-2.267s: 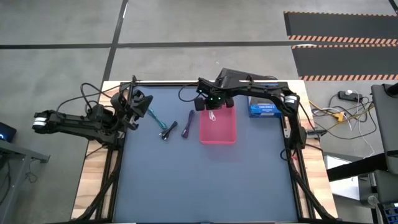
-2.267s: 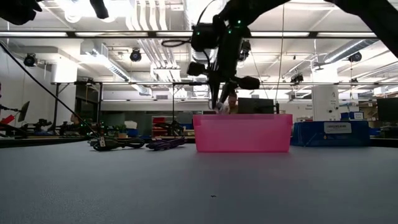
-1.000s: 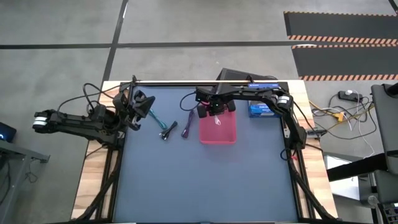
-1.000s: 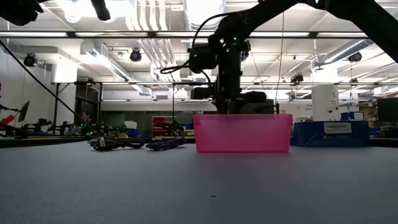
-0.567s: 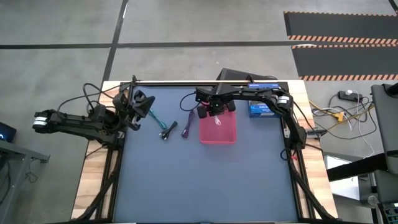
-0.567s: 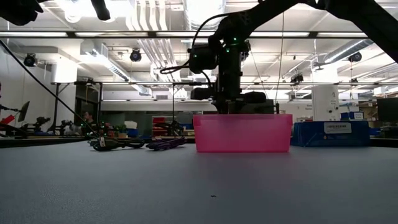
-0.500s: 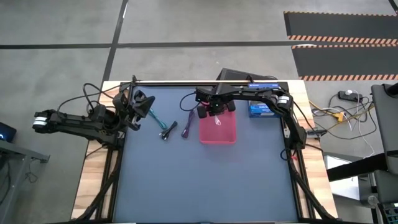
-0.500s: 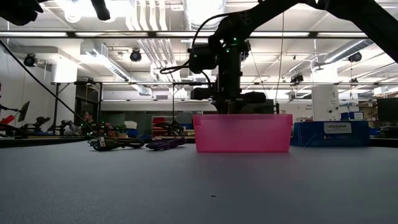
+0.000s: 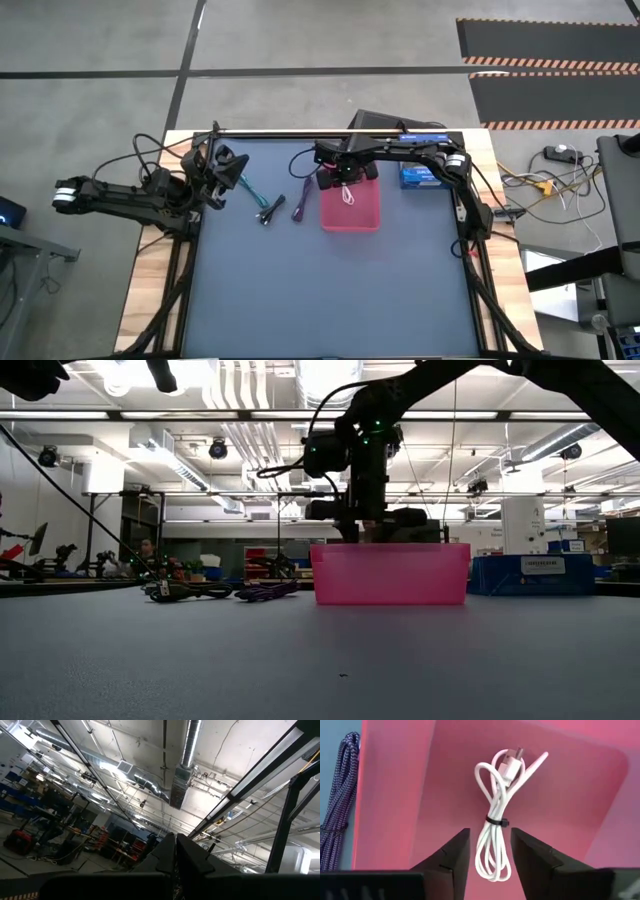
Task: Pick and place USB-C Cables
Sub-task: Put the blue USB cable into the red bin
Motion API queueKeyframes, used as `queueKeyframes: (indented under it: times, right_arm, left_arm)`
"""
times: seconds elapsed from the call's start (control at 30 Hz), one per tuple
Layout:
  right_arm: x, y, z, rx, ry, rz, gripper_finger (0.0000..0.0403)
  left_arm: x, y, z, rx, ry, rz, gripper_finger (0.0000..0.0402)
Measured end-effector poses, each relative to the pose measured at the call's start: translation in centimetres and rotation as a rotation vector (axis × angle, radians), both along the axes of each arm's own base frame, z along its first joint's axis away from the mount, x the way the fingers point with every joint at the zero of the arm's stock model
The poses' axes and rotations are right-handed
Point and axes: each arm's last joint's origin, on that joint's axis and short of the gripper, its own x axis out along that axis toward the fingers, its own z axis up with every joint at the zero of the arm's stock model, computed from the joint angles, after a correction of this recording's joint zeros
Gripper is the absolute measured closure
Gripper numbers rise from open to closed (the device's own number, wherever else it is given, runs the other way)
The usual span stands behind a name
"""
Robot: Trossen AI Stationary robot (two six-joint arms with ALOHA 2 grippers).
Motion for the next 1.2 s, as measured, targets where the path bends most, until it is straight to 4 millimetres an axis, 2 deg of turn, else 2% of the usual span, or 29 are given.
queueKeyframes:
  times: [0.13,0.37,0.5,0.63,0.73,0.93,1.03,1.2]
  right_arm:
    - [-0.3,0.2,1.3,0.020,-0.041,-0.004,0.0259]
    - [-1.0,3.1,6.4,-0.034,-0.168,0.044,0.0267]
    - [-1.7,5.8,9.5,-0.123,-0.224,0.115,0.0278]
    - [-2.6,8.3,12.1,-0.200,-0.277,0.197,0.0289]
    - [-3.7,9.3,14.1,-0.256,-0.312,0.253,0.0297]
    - [-6.6,9.4,17.9,-0.406,-0.361,0.372,0.0316]
    - [-8.4,8.9,19.8,-0.491,-0.373,0.469,0.0326]
    - [-11.6,8.1,22.6,-0.597,-0.396,0.584,0.0343]
  left_arm:
    - [0.0,0.0,0.0,-0.004,-0.001,-0.003,0.0402]
    - [0.5,0.0,-0.6,-0.070,0.059,-0.034,0.0402]
    - [1.4,0.2,-2.6,-0.237,0.233,-0.049,0.0402]
    - [2.2,0.2,-5.4,-0.395,0.466,-0.072,0.0402]
    - [2.5,0.1,-7.4,-0.518,0.641,-0.068,0.0402]
    - [3.3,-0.1,-9.8,-0.626,0.850,-0.113,0.0402]
    - [4.2,-0.2,-10.2,-0.657,0.912,-0.105,0.0402]
    - [6.8,-0.2,-10.3,-0.814,0.966,-0.069,0.0402]
